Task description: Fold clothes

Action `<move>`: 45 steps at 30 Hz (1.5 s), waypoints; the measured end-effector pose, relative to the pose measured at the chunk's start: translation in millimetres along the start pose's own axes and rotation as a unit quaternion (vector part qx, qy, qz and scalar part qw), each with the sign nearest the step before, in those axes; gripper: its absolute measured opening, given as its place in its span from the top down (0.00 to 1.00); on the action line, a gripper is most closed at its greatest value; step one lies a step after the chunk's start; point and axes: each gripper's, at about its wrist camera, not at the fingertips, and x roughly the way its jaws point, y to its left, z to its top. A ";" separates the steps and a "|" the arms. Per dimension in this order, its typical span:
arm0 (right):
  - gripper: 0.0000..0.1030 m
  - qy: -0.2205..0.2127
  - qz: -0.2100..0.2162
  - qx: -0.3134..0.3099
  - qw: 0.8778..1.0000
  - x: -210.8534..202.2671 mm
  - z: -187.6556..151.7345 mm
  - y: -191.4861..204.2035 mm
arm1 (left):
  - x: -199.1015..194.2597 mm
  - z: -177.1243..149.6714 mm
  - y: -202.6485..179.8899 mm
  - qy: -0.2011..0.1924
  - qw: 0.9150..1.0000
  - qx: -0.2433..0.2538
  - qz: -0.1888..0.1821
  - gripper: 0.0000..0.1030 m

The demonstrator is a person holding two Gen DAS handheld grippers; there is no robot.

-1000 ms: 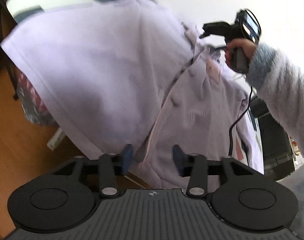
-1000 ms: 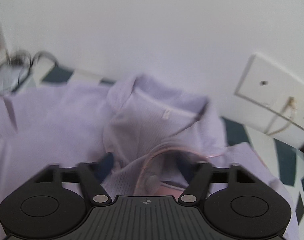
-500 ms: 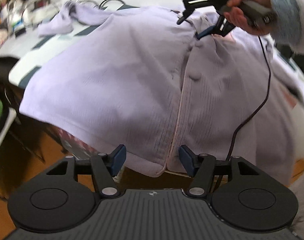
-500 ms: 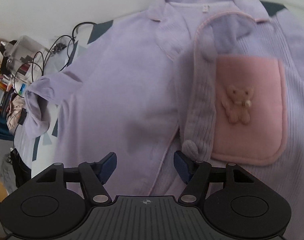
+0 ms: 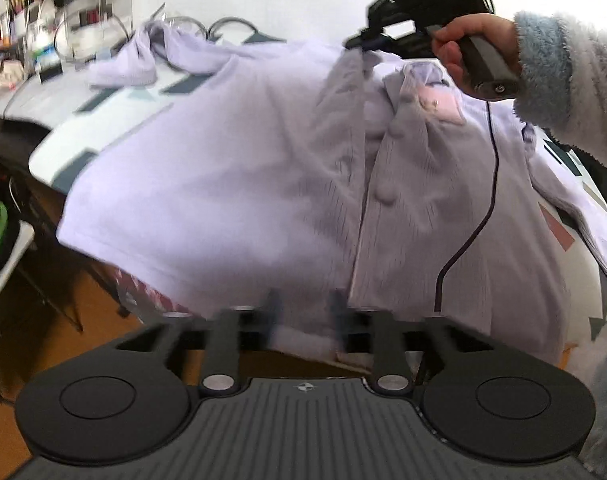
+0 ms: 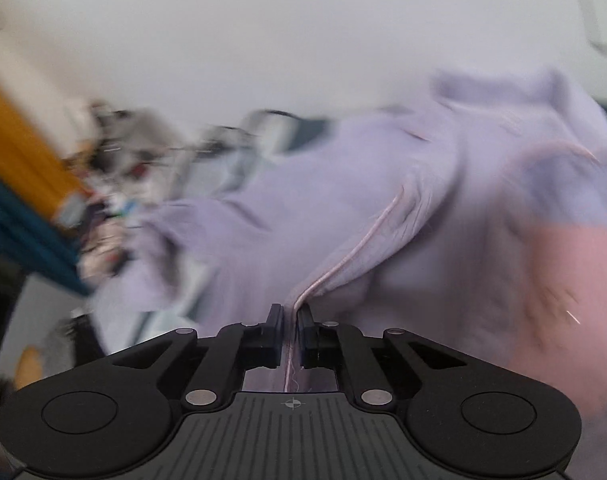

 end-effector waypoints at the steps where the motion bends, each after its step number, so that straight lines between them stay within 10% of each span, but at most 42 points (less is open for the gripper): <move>1: 0.93 -0.002 0.017 -0.021 1.000 0.2 2.4 8.2 | 0.3 5.1 -2.2 -0.009 1.000 0.005 0.007 0.31; 11: 0.93 -0.015 0.109 -0.006 0.994 2.3 25.6 41.5 | 51.4 54.8 -21.0 -0.003 0.998 0.050 0.039 0.32; 12: 0.93 -0.019 0.111 0.001 0.994 1.7 28.3 40.2 | 54.6 55.5 -19.9 0.001 0.997 0.054 0.049 0.36; 14: 0.93 -0.026 0.115 0.015 0.993 0.4 33.8 37.6 | 56.0 55.0 -11.1 0.007 0.997 0.044 0.064 0.81; 15: 0.91 -0.025 0.114 0.032 0.993 -0.1 35.8 29.8 | 52.4 55.2 -4.4 0.005 0.997 0.029 0.073 0.83; 20: 0.60 -0.010 0.091 0.137 0.986 22.3 28.2 -22.9 | 24.5 63.7 22.7 -0.030 0.991 -0.006 0.129 0.85; 33: 0.66 0.058 0.009 0.294 0.954 64.9 28.7 -96.0 | 17.1 93.5 44.5 -0.051 0.980 0.042 0.186 0.85; 38: 0.88 0.064 -0.027 0.330 0.941 70.1 28.3 -102.4 | 25.4 92.1 53.0 -0.040 0.982 0.032 0.181 0.85; 45: 0.89 -0.029 -0.011 0.174 0.984 66.3 96.4 -36.0 | 50.9 120.1 64.8 -0.048 0.977 0.054 0.199 0.85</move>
